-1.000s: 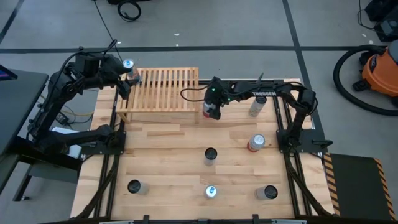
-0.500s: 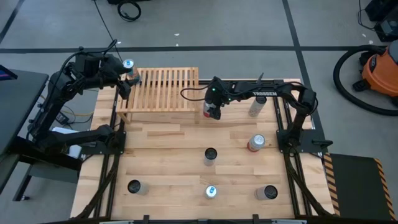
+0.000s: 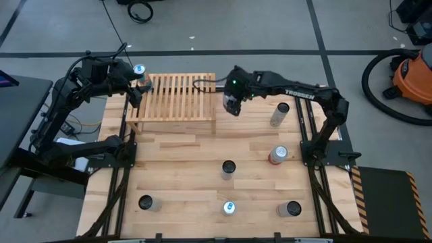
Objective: Place canned beverage on shelf
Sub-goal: Put the left pink and white soda can on the shelf aligned with the blue soda can
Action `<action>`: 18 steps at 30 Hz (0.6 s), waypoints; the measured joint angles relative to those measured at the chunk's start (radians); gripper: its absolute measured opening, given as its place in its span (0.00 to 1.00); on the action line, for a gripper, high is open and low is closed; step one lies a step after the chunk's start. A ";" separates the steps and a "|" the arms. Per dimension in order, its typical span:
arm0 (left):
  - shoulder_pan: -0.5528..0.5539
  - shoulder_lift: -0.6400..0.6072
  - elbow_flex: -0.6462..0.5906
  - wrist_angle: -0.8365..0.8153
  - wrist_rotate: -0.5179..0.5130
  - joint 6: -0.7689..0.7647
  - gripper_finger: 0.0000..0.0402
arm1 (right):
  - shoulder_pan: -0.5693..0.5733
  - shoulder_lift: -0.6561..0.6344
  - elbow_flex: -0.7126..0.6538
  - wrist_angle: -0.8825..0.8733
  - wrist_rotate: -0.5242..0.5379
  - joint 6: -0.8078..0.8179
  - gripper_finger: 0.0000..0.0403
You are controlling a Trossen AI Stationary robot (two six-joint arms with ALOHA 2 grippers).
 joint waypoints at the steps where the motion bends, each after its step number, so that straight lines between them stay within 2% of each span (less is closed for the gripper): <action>1: 0.000 0.000 0.000 0.000 0.000 0.000 0.70 | 0.000 0.000 0.032 -0.017 0.009 0.000 0.73; 10: 0.000 0.000 0.000 0.000 0.000 0.000 0.70 | -0.037 0.000 0.253 -0.003 0.040 -0.005 0.73; 18: 0.000 0.000 0.000 0.000 0.000 -0.001 0.70 | -0.076 0.001 0.326 0.231 0.003 -0.011 0.73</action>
